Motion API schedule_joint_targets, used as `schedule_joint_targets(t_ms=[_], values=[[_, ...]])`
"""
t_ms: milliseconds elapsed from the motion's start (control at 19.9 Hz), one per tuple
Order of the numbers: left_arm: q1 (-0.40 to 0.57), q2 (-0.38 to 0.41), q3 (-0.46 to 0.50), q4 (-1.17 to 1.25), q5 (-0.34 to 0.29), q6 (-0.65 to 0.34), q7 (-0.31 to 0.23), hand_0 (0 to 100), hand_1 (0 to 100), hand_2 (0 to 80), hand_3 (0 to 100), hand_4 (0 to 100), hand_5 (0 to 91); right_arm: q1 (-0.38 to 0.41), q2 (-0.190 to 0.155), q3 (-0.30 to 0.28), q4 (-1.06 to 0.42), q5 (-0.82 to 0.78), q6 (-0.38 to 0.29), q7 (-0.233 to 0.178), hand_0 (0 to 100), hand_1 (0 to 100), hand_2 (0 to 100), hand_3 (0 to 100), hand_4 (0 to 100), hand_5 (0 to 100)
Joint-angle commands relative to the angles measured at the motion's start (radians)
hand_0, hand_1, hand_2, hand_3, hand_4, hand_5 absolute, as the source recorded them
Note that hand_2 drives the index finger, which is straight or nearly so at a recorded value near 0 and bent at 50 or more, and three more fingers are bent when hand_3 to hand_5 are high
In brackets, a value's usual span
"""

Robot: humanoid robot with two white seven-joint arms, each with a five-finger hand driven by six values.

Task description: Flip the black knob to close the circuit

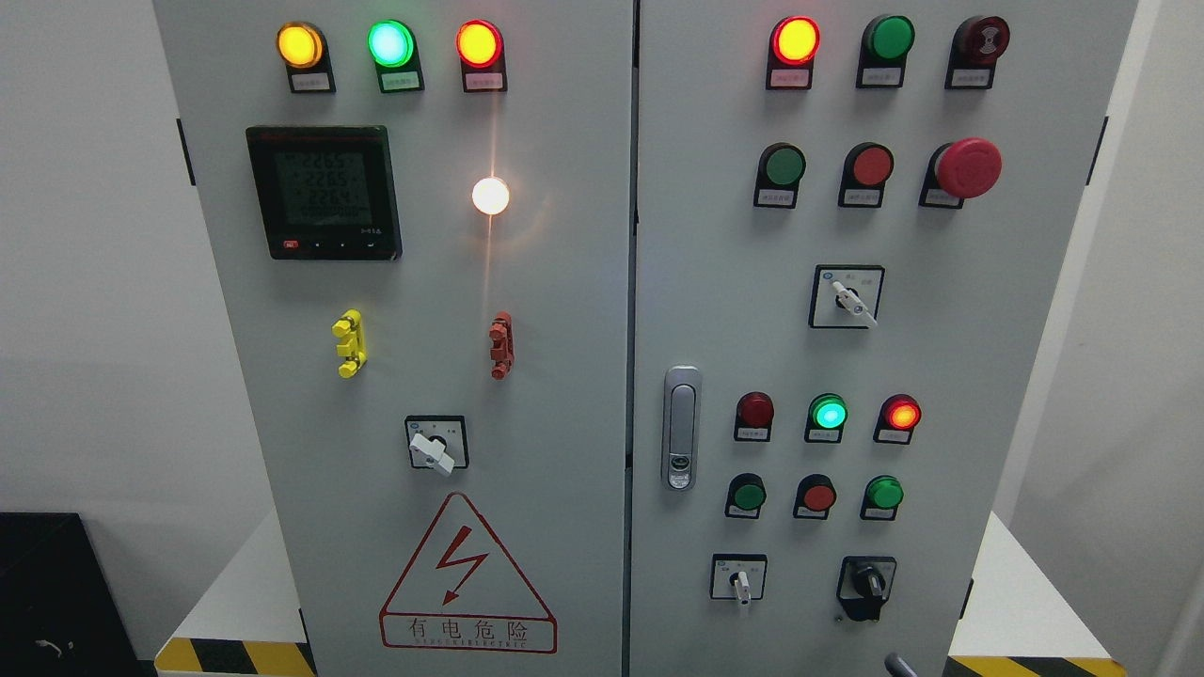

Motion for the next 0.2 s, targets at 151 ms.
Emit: schedule_joint_targets(t_ms=[151], values=[[0.006,0.000,0.000,0.000,0.000,0.000,0.000,12,56,0.0,0,0,0.0,0.016,-0.002,0.022,-0.009,-0.007,-0.003,0.007,0,0,0,0,0,0]])
